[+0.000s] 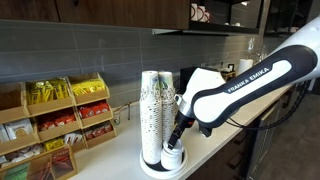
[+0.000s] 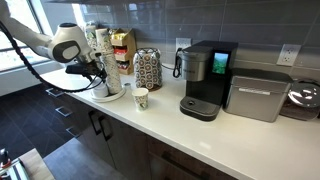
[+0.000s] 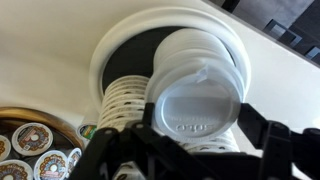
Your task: Put the white lid on the pile of lids on the tray
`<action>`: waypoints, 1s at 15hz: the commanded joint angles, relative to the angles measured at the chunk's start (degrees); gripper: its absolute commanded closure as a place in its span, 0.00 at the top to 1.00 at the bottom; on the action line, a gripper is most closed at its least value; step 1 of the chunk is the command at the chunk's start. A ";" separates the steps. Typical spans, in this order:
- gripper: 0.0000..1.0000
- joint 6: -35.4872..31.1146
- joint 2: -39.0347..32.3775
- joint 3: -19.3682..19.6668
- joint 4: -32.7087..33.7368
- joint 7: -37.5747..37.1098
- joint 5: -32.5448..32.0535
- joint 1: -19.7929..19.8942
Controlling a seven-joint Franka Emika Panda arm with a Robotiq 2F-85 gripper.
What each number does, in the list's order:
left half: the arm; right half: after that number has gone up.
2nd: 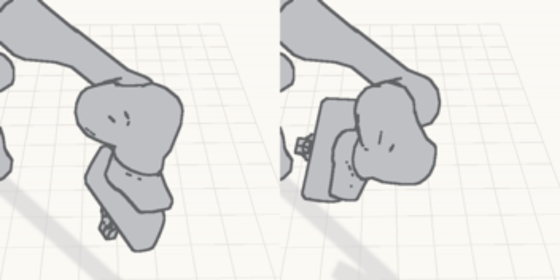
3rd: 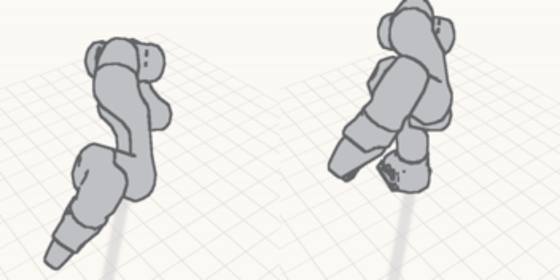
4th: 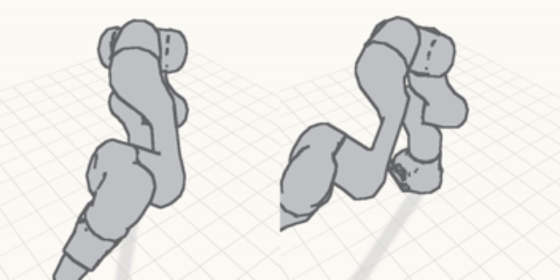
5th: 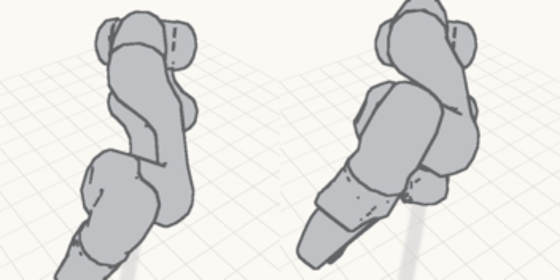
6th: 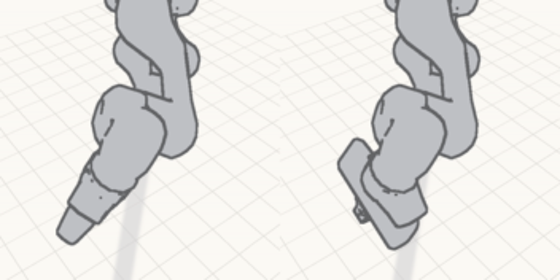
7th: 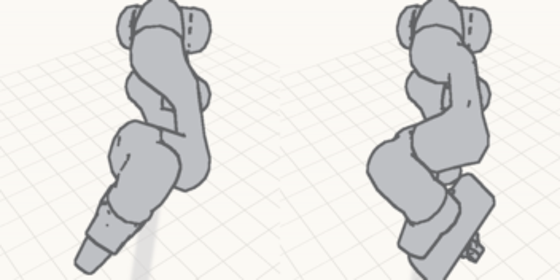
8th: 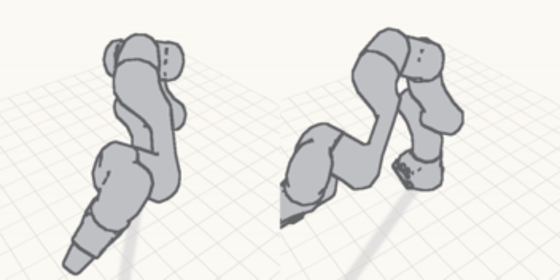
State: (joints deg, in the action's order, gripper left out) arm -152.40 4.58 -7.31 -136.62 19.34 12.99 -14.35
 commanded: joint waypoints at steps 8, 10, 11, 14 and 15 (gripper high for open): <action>0.85 1.79 -3.21 -1.22 2.68 1.73 0.28 0.94; 0.85 1.84 -3.57 -1.36 2.77 1.57 0.05 1.06; 0.85 1.82 -3.68 -1.44 2.76 1.50 -0.04 1.12; 0.96 1.72 -3.92 -1.65 2.71 1.17 -0.31 1.33; 0.97 1.62 -3.91 -1.69 2.67 1.20 -0.25 1.34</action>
State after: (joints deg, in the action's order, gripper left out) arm -152.39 1.23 -8.19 -134.82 20.02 12.91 -13.99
